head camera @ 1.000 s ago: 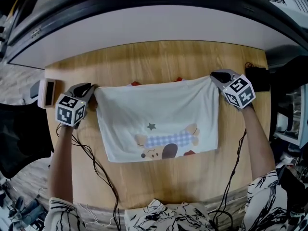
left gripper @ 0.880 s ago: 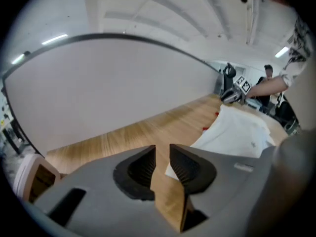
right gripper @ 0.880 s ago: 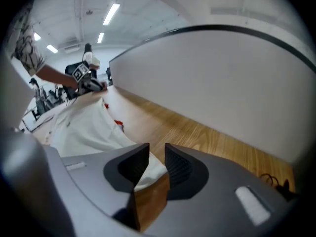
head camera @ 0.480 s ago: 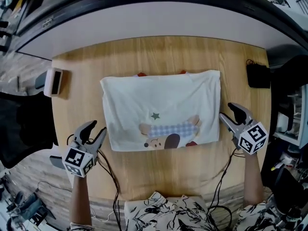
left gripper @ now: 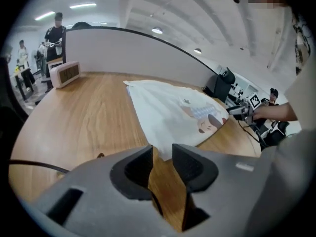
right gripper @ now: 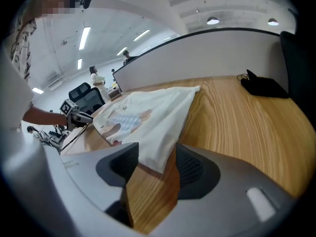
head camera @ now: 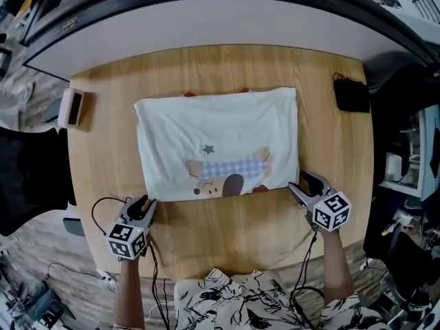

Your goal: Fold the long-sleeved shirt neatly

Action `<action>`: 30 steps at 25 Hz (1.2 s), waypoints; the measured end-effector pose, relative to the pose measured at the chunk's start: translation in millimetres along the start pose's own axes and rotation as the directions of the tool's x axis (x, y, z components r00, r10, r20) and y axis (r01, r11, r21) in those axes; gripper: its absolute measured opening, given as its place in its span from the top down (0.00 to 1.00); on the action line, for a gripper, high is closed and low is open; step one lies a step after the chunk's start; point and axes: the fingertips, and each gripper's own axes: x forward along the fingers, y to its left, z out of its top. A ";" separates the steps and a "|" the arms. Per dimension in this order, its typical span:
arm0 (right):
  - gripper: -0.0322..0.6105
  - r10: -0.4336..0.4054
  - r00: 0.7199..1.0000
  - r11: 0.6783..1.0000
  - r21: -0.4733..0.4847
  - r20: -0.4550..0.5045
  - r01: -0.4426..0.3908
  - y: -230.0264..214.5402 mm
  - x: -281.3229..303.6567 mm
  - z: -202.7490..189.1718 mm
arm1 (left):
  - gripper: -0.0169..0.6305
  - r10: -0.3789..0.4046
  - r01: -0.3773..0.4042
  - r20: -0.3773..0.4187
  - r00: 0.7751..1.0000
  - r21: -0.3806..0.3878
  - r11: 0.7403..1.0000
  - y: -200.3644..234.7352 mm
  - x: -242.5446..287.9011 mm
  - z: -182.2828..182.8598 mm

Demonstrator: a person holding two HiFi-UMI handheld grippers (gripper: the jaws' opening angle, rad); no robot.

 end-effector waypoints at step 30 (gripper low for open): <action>0.88 0.039 0.883 0.997 -0.075 0.468 -0.004 44.4 -127.8 104.1 | 0.97 0.192 -0.231 0.537 0.822 0.006 0.973 -63.0 -145.7 92.5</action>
